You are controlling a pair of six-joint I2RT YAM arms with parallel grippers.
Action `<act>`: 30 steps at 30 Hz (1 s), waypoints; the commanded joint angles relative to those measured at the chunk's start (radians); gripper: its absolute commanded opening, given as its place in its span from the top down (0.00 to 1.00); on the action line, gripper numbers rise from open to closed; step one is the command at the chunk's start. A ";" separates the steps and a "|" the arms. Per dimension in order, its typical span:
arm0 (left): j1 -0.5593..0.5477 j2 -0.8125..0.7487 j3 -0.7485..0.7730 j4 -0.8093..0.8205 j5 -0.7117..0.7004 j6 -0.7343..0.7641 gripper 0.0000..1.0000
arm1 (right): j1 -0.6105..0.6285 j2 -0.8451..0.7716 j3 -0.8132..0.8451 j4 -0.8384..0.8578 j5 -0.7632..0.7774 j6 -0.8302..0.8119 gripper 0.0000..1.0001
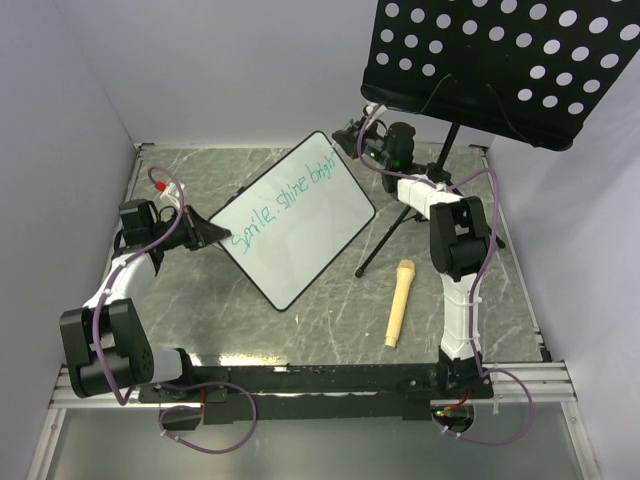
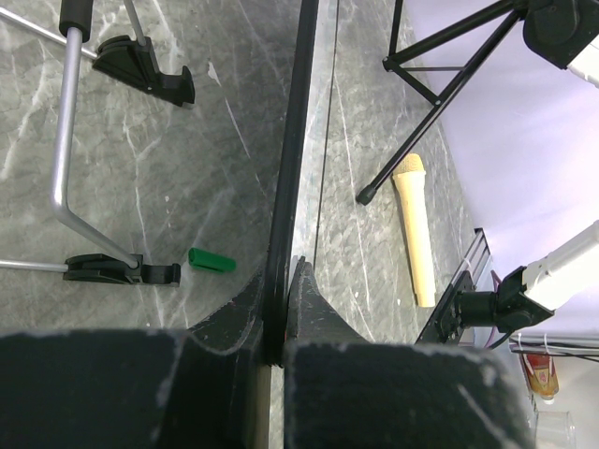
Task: Write a sentence on the whiteboard
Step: Pick up the sentence from the whiteboard.
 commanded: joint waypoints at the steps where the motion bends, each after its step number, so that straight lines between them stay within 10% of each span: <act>1: -0.004 0.007 -0.007 0.019 -0.208 0.228 0.99 | 0.010 0.010 0.056 0.001 -0.015 -0.002 1.00; 30: -0.002 0.007 -0.009 0.022 -0.210 0.225 0.99 | 0.012 0.027 0.035 -0.025 -0.020 -0.022 1.00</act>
